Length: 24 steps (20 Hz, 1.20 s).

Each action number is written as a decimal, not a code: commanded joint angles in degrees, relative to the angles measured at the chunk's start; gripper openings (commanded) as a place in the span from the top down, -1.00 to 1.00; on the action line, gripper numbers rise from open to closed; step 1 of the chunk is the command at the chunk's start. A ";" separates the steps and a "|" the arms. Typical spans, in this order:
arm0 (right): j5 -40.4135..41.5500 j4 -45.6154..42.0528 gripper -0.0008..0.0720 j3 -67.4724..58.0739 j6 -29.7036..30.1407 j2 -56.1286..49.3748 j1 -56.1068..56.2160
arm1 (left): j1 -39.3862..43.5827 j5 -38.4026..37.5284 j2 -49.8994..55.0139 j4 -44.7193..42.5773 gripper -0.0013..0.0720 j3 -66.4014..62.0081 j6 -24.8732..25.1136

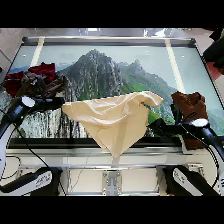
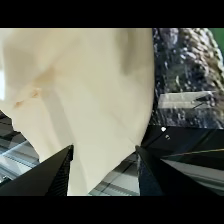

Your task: Fold the shirts.

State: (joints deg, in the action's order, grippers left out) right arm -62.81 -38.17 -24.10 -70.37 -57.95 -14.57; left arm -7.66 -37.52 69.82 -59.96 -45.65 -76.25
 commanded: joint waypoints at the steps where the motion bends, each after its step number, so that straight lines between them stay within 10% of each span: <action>1: 8.20 3.08 -0.27 2.12 1.01 -2.95 5.84 | -0.04 -0.92 -0.13 0.00 0.93 0.02 0.02; 24: 12.83 10.10 -0.20 2.08 4.35 -10.51 7.13 | -0.04 -1.77 -0.13 -0.02 0.93 0.02 0.04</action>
State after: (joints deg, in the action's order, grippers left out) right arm -50.63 -32.01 -22.04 -68.58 -66.83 -7.49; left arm -7.66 -39.31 69.73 -59.96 -45.65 -76.23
